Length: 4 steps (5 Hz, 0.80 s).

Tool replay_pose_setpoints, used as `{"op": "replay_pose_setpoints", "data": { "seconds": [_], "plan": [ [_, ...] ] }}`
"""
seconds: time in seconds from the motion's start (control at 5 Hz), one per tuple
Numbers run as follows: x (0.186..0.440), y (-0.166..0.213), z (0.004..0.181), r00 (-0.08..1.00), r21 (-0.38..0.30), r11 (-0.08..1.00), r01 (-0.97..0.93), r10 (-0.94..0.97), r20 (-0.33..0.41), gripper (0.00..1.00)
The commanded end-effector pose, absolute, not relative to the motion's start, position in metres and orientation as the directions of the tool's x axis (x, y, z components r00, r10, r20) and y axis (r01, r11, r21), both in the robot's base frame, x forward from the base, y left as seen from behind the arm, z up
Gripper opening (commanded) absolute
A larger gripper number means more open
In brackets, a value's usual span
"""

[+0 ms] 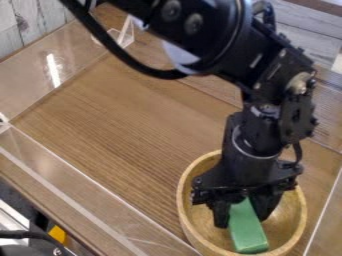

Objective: Remove the green block from inside the brown bowl and put it on the table

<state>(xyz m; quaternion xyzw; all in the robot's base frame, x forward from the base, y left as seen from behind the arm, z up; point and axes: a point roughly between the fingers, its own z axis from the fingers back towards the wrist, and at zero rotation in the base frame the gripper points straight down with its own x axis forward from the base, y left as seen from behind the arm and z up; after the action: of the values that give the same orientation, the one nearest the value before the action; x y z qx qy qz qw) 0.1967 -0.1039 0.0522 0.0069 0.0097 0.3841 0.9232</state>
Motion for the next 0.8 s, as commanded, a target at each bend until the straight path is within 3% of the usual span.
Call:
{"op": "replay_pose_setpoints", "data": {
  "seconds": [0.0,0.6],
  "plan": [
    [0.2058,-0.1055,0.0691,0.702,-0.039,0.701,-0.712,0.712,-0.006,0.0],
    [0.2069,-0.1028,0.0677,0.702,-0.044,0.701,-0.712,0.711,-0.03,0.0]
  ]
}}
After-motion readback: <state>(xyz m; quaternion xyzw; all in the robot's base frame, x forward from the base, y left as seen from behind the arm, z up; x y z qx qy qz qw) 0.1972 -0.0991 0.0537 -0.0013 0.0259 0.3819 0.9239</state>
